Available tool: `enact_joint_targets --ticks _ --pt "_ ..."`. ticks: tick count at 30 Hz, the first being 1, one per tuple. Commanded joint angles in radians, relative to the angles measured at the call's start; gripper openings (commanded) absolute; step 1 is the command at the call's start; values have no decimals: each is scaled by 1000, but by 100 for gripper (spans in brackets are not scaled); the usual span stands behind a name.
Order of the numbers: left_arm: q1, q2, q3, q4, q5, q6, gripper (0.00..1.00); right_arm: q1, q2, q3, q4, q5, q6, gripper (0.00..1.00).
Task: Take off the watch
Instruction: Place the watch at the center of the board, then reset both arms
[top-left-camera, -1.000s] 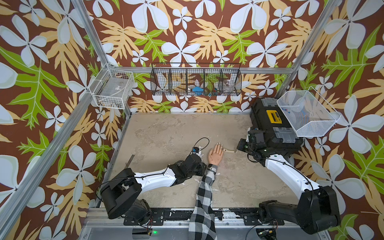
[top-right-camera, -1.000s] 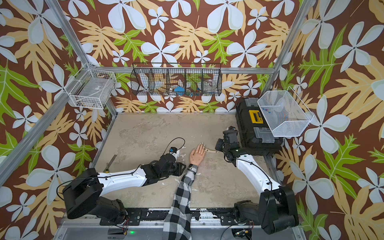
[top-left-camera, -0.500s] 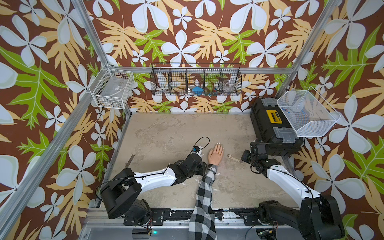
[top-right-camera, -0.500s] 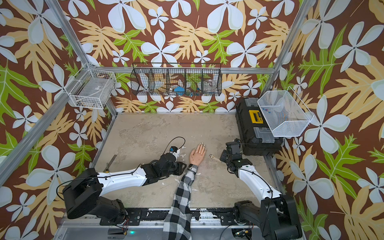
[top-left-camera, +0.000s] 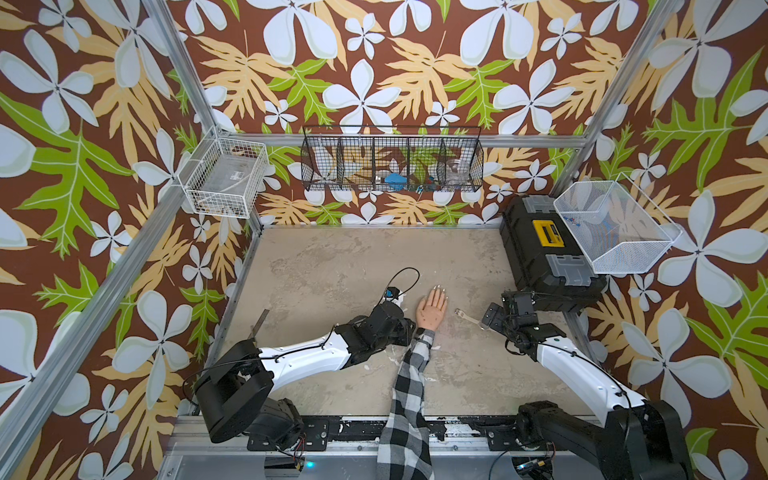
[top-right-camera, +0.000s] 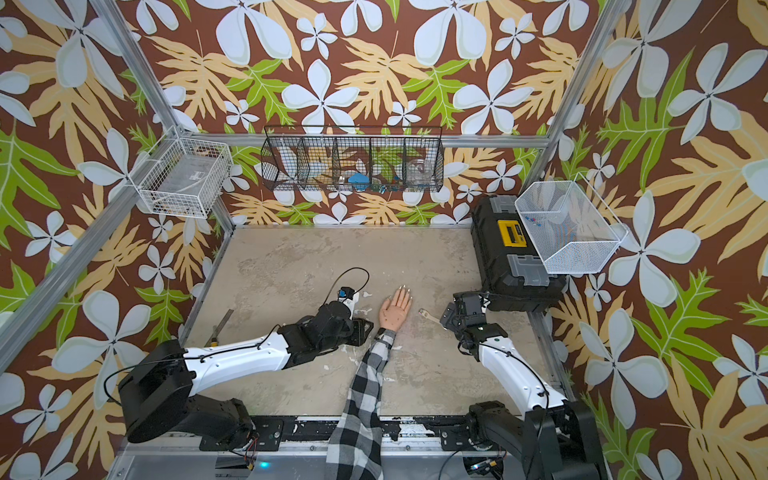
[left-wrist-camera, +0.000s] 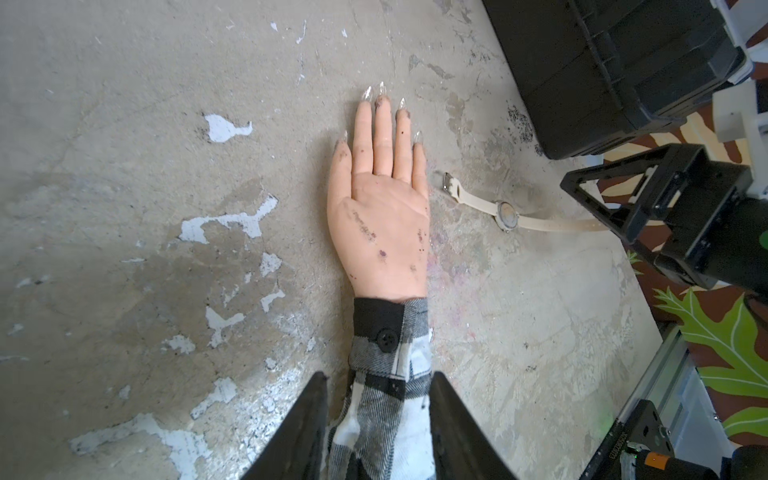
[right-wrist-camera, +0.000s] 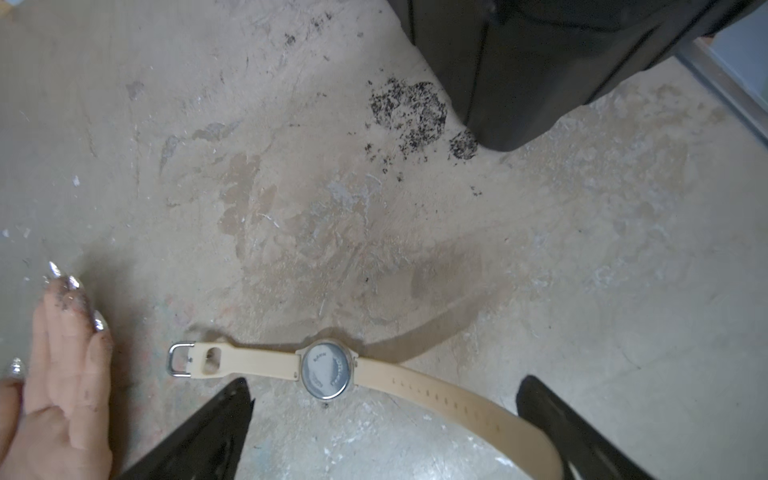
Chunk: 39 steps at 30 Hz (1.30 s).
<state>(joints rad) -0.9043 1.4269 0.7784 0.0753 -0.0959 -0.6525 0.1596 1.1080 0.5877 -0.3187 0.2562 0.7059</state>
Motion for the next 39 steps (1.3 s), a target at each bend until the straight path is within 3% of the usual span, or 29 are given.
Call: enact_joint_targets --ticks 1,11,14,23,27,32,35,39 --pt "12 -18 20 -30 -30 24 43 0 -18 30 -60 42 27 100" --pt "56 -96 68 -92 -74 65 47 0 -107 127 -242 123 97 100" --pt "64 -113 79 -108 -90 70 49 1 -169 138 -223 106 73 100" --pt "120 -238 82 -146 -278 136 74 0 -222 122 48 -20 -147 100" --pt "139 -366 -5 -37 -487 238 87 0 -201 107 178 28 -259 100" --pt "225 -478 -152 163 -614 382 100 0 -207 -4 445 73 -399 100" --pt "282 -509 -253 317 -660 524 100 0 -179 -75 597 87 -502 100" --pt "438 -523 -343 436 -603 628 100 -11 -112 -137 732 131 -685 100"
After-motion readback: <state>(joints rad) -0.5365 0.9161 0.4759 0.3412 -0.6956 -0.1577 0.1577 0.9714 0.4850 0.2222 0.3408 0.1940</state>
